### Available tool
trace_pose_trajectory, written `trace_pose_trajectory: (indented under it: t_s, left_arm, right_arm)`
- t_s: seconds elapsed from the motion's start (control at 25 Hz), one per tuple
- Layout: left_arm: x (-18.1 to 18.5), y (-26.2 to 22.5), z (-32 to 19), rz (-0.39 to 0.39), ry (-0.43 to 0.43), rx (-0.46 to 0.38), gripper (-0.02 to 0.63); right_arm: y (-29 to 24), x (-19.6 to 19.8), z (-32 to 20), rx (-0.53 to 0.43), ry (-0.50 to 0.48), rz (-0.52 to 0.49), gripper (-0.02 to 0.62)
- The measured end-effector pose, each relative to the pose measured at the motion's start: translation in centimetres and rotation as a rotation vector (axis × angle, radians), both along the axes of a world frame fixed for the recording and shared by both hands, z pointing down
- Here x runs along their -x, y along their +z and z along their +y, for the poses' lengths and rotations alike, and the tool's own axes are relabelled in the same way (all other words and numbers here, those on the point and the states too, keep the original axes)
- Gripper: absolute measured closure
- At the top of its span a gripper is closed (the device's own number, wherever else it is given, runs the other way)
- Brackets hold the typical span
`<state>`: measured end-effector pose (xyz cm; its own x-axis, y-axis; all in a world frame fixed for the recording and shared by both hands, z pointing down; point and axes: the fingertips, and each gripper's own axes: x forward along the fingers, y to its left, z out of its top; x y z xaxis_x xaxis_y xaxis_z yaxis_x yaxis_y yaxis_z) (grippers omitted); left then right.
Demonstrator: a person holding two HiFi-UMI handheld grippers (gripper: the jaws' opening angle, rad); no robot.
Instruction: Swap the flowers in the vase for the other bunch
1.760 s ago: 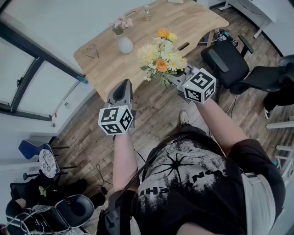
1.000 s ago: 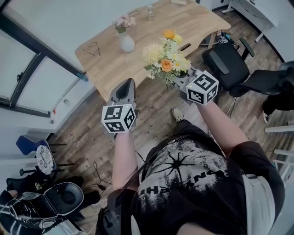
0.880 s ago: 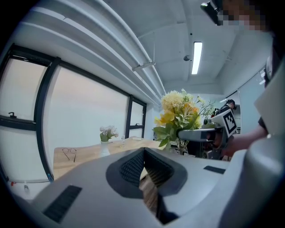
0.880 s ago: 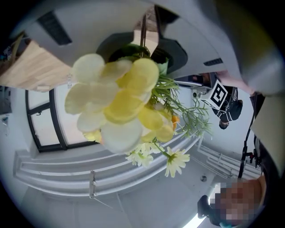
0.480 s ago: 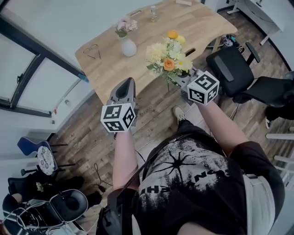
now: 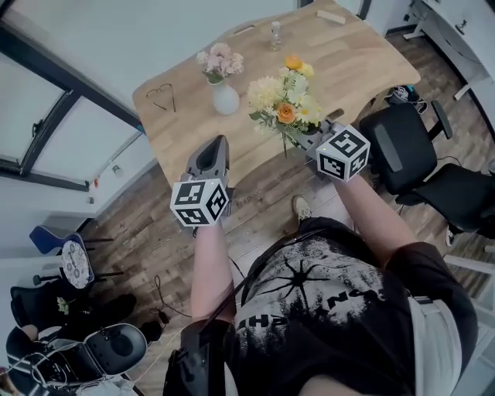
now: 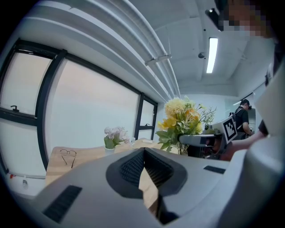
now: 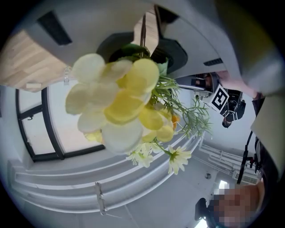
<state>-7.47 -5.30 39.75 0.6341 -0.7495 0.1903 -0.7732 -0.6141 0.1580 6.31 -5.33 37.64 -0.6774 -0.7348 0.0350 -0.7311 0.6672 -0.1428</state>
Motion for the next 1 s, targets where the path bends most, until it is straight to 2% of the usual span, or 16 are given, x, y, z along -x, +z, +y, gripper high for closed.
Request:
trace_pose_trajectory:
  t_s: [0.56,1.0]
  left_arm:
    - [-2.3,0.2,-8.5,0.017,-0.149,0.011,0.592]
    - [-3.2,0.7,-11.7,-0.015,-0.264,0.007,0.592]
  right_arm:
    - [-0.3,-4.4,-10.7,-0.007,-0.115,-0.011,0.511]
    - [0.8,-5.7,-15.4,0.003,-0.218,-0.036,0.511]
